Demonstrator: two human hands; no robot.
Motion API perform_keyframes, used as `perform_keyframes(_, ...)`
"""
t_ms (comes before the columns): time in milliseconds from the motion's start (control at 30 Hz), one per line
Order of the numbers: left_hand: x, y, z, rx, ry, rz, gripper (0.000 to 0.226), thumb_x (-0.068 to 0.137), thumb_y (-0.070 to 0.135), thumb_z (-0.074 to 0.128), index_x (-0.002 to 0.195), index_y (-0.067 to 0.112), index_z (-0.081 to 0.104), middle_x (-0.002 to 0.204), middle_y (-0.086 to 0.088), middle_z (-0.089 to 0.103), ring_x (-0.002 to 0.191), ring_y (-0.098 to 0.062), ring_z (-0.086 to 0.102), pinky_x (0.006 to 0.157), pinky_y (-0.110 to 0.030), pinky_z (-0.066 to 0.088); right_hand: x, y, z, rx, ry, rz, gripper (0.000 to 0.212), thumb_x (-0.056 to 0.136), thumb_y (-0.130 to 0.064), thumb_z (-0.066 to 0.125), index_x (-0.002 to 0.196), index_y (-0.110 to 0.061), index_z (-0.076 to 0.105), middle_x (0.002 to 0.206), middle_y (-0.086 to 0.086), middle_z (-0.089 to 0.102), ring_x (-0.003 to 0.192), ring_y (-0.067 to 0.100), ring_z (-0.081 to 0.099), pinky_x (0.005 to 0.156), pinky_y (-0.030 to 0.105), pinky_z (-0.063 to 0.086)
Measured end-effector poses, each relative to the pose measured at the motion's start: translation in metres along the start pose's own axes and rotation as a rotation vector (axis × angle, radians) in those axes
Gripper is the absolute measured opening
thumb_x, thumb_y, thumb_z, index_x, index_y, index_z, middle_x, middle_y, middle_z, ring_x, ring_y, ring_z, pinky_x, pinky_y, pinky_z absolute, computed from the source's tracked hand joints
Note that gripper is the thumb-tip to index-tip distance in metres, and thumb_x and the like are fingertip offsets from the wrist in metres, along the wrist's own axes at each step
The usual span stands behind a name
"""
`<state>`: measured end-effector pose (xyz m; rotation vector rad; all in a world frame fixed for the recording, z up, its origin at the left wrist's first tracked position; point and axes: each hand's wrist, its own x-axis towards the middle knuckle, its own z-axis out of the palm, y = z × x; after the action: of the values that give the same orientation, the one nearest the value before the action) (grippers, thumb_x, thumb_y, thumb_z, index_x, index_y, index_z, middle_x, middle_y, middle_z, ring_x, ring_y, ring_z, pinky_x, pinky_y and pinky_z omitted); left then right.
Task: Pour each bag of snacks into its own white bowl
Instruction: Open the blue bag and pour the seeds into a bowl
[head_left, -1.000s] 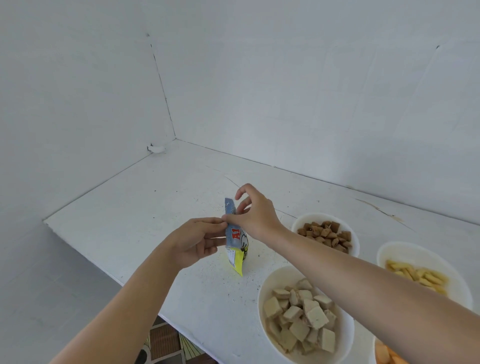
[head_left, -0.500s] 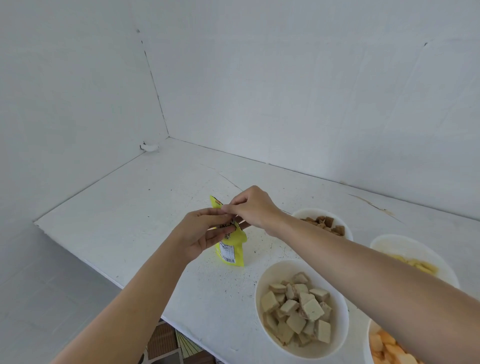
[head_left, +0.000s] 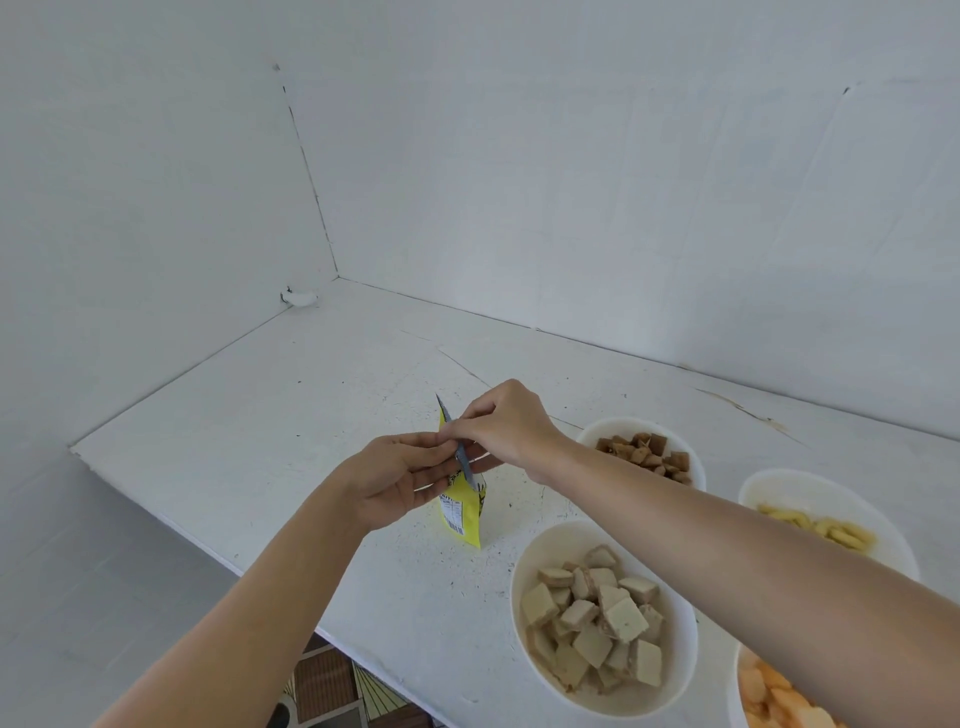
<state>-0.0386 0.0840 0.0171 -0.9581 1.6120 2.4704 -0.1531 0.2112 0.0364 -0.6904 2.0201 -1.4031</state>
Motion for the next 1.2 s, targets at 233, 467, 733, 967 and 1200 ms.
perform_keyframes(233,0.001,-0.008,-0.004,-0.123,0.013,0.012,0.051,0.071,0.008,0.076,0.121,0.002,0.070,0.114,-0.012,0.073,0.092,-0.018,0.071,0.086,-0.030,0.051,-0.001,-0.004,-0.003,-0.049,-0.056,0.002,0.013,0.087,-0.008,0.073,0.082,0.004,0.077,0.083,0.020,0.076,0.076,0.031,0.076,0.067,0.038,0.064)
perform_keyframes(467,-0.001,-0.005,0.000,-0.027,0.041,0.043,0.019,0.079,-0.001,0.074,0.097,0.007,0.074,0.086,-0.007,0.078,0.073,-0.015,0.074,0.080,-0.030,0.053,0.003,-0.011,0.000,-0.292,-0.033,-0.084,0.020,0.081,-0.008,0.073,0.066,0.004,0.074,0.068,0.022,0.071,0.061,0.033,0.073,0.064,0.046,0.064)
perform_keyframes(733,-0.001,-0.004,0.010,0.246,0.210,0.210,0.014,0.093,0.003,0.066,0.099,-0.007,0.074,0.085,-0.015,0.075,0.076,-0.021,0.071,0.070,-0.025,0.057,0.004,-0.018,-0.003,-0.375,-0.070,-0.086,0.007,0.083,0.005,0.070,0.077,0.008,0.073,0.076,0.024,0.073,0.061,0.033,0.074,0.068,0.044,0.064)
perform_keyframes(967,0.000,-0.005,0.002,0.235,0.163,0.192,0.012,0.091,0.001,0.068,0.095,-0.008,0.075,0.084,-0.016,0.073,0.070,-0.018,0.068,0.075,-0.027,0.058,-0.001,-0.022,-0.009,-0.362,-0.120,-0.095,0.017,0.073,0.012,0.077,0.084,0.001,0.069,0.077,0.022,0.071,0.061,0.034,0.074,0.068,0.047,0.064)
perform_keyframes(1200,0.001,-0.002,0.002,0.226,0.190,0.192,0.015,0.094,0.004,0.064,0.095,-0.006,0.074,0.081,-0.012,0.075,0.070,-0.017,0.069,0.076,-0.028,0.056,-0.002,-0.014,-0.005,-0.481,-0.100,-0.256,0.018,0.082,0.004,0.066,0.084,-0.008,0.079,0.072,0.008,0.075,0.063,0.018,0.073,0.068,0.027,0.062)
